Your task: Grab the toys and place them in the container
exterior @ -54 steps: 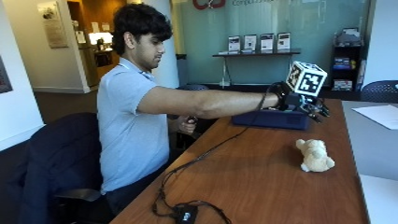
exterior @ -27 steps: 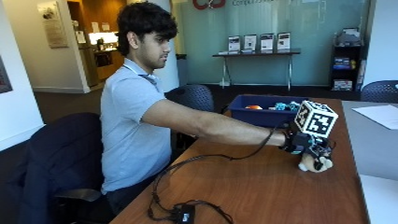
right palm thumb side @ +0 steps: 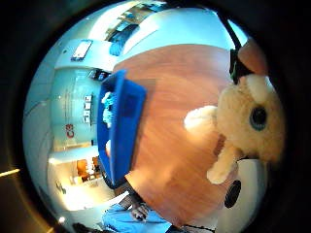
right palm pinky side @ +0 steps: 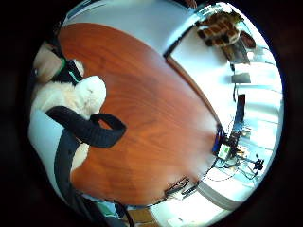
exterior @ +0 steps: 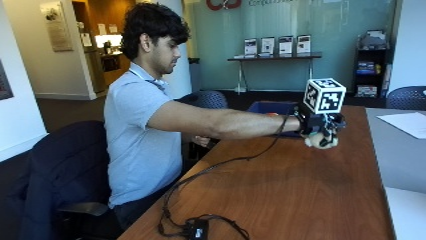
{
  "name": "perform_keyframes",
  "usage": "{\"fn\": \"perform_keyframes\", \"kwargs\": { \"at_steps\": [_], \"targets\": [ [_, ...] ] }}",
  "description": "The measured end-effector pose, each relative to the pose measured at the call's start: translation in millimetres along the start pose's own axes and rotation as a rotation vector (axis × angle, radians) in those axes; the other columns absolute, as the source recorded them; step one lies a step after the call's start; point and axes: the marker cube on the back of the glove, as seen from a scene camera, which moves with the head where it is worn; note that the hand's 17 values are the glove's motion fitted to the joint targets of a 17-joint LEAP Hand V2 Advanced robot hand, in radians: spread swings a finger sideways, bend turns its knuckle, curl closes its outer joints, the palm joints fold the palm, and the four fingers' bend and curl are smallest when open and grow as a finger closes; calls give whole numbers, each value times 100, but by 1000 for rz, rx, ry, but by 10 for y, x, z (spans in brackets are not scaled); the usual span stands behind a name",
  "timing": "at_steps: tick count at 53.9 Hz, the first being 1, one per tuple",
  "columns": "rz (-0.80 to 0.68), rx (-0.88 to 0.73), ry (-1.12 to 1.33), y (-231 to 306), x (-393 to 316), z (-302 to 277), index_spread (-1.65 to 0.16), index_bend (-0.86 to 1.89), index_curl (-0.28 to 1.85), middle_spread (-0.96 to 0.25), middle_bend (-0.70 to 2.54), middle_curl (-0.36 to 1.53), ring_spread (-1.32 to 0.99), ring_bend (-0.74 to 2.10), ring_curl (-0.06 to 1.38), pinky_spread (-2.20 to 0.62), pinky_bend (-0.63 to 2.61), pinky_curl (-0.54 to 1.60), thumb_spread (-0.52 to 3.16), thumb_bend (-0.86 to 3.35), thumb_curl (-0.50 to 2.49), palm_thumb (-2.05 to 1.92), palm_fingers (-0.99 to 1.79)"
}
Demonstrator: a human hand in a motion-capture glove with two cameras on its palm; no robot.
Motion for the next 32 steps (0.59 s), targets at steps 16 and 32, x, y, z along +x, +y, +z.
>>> {"fn": "perform_keyframes", "kwargs": {
  "at_steps": [16,32],
  "targets": [
    [-413,60,-30,87,-2066,-429,-28,18,34,-3,43,47,-16,93,49,-31,98,34,156,55,43,82,86],
    [-637,9,162,337,-3270,-123,-30,18,36,-5,44,52,-17,89,48,-30,101,36,154,54,44,80,80]
  ]
}}
